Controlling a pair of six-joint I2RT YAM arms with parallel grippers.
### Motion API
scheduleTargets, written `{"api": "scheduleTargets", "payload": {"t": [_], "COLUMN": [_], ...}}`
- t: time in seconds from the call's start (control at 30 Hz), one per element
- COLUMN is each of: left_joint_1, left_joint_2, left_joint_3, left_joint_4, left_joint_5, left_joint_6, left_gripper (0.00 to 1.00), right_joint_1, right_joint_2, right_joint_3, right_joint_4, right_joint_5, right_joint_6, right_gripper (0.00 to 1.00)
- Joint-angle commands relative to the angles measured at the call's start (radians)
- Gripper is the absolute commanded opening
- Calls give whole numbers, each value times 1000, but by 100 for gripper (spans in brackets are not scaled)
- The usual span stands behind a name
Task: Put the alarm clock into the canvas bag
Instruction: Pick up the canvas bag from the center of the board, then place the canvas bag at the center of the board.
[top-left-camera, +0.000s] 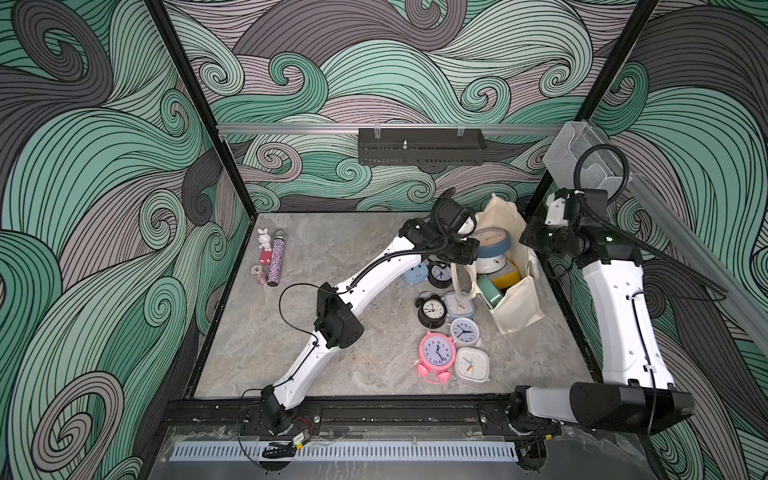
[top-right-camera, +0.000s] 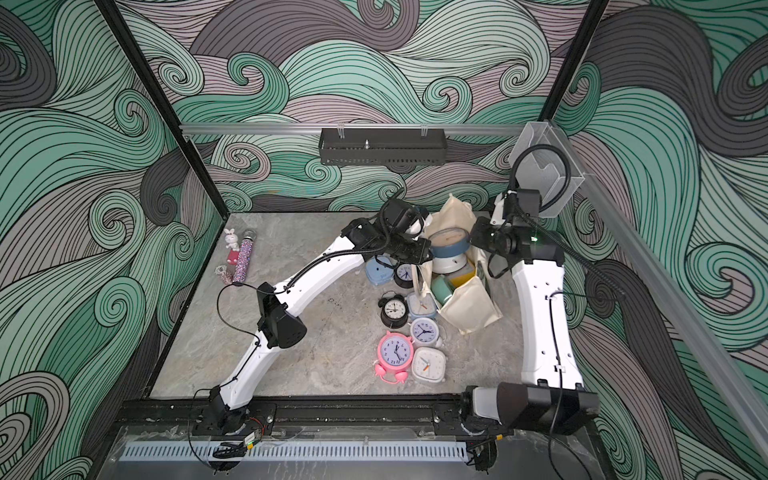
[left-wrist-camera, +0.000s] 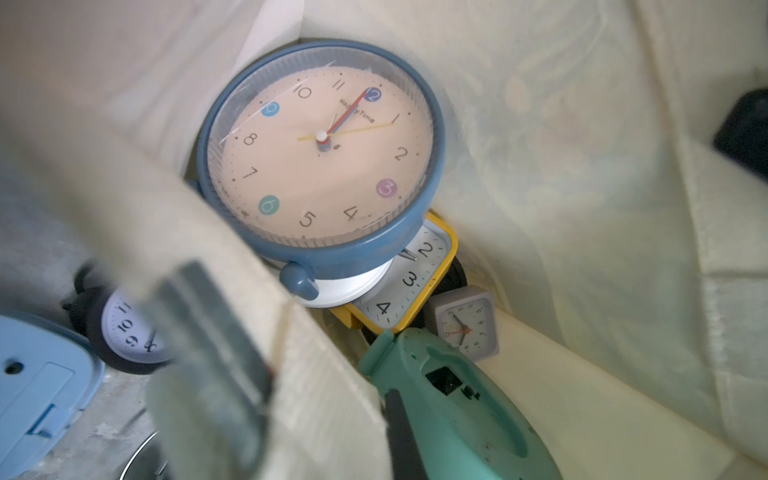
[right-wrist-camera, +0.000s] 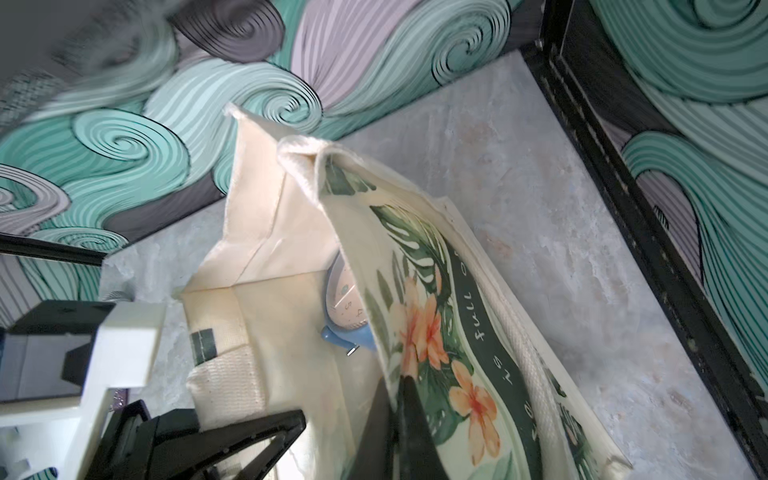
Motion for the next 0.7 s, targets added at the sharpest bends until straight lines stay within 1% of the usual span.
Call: {"api": "scheduleTargets", "payload": {"t": [0.0, 0.07, 0.13, 0.23, 0.27, 0.3, 0.4, 0.5, 0.6, 0.67], "left_joint_1": [6, 23, 44, 79, 103, 135, 248, 342, 428, 494], "left_joint_2": [-189, -214, -254, -357, -405, -461, -626, -734, -809, -854], "left_joint_3": [34, 63, 57, -43, -112, -192, -409, -499, -590, -667], "left_joint_4": [147, 74, -18, -124, -135, -130, -75, -115, -156, -156], "left_joint_5": [-6, -34, -95, -180, -187, -173, -82, -97, -98, -92], "left_joint_6": [53, 45, 46, 94, 95, 81, 32, 45, 69, 73], "left_gripper": [0, 0, 0, 0, 0, 0, 0, 0, 0, 0], "right_joint_1": [43, 70, 106, 155, 181, 209, 284, 374, 490, 548], "right_joint_2": [-84, -80, -86, -98, -104, -107, -105, -64, -5, 26], "right_joint_3": [116, 156, 165, 135, 114, 92, 40, 17, -6, -37], "right_joint_4": [129, 99, 89, 89, 99, 113, 178, 266, 359, 434], "right_joint_5": [-52, -72, -84, -154, -174, -184, -211, -239, -213, -189], "right_joint_6": [7, 6, 2, 21, 29, 31, 58, 108, 151, 180], "right_gripper": [0, 0, 0, 0, 0, 0, 0, 0, 0, 0]}}
